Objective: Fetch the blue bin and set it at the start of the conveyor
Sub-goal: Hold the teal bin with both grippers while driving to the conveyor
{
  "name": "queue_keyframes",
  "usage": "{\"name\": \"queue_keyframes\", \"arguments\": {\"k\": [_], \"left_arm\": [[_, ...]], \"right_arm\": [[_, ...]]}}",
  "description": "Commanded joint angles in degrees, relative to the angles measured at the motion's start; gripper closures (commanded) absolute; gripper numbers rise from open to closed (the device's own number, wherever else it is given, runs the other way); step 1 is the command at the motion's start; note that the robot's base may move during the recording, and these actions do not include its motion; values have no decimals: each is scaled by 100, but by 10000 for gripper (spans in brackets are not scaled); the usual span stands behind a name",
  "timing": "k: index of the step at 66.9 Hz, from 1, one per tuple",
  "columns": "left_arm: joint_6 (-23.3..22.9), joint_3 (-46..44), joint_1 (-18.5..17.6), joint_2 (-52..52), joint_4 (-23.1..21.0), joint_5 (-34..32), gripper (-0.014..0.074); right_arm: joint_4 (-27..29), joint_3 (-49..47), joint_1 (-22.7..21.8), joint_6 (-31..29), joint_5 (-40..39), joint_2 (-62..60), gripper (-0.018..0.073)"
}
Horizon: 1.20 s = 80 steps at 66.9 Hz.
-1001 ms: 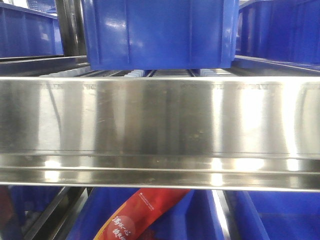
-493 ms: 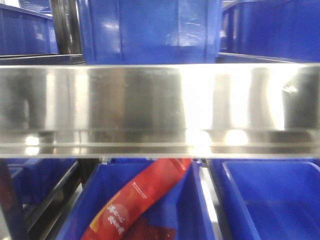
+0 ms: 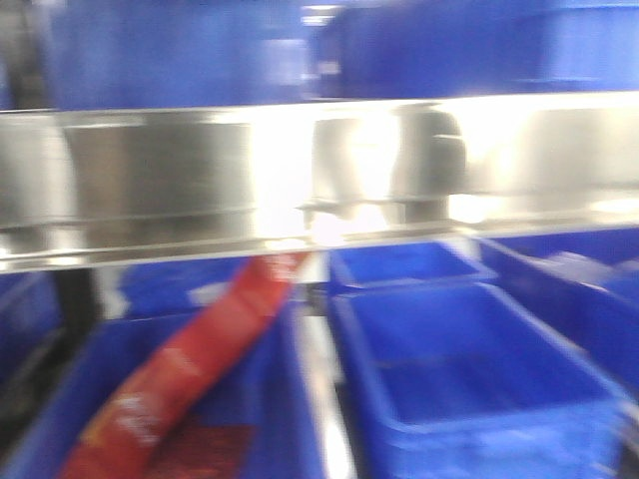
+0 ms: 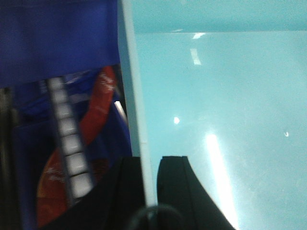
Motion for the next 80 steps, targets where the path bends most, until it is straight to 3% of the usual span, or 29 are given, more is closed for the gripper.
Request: {"name": "queue_keyframes", "arguments": {"k": [1, 80], "left_arm": [[66, -42, 36, -67, 259, -93, 707], [66, -42, 36, -67, 352, -93, 707]], "right_arm": [[-302, -60, -57, -149, -218, -106, 712], [-302, -60, -57, -149, -218, -106, 712]]}}
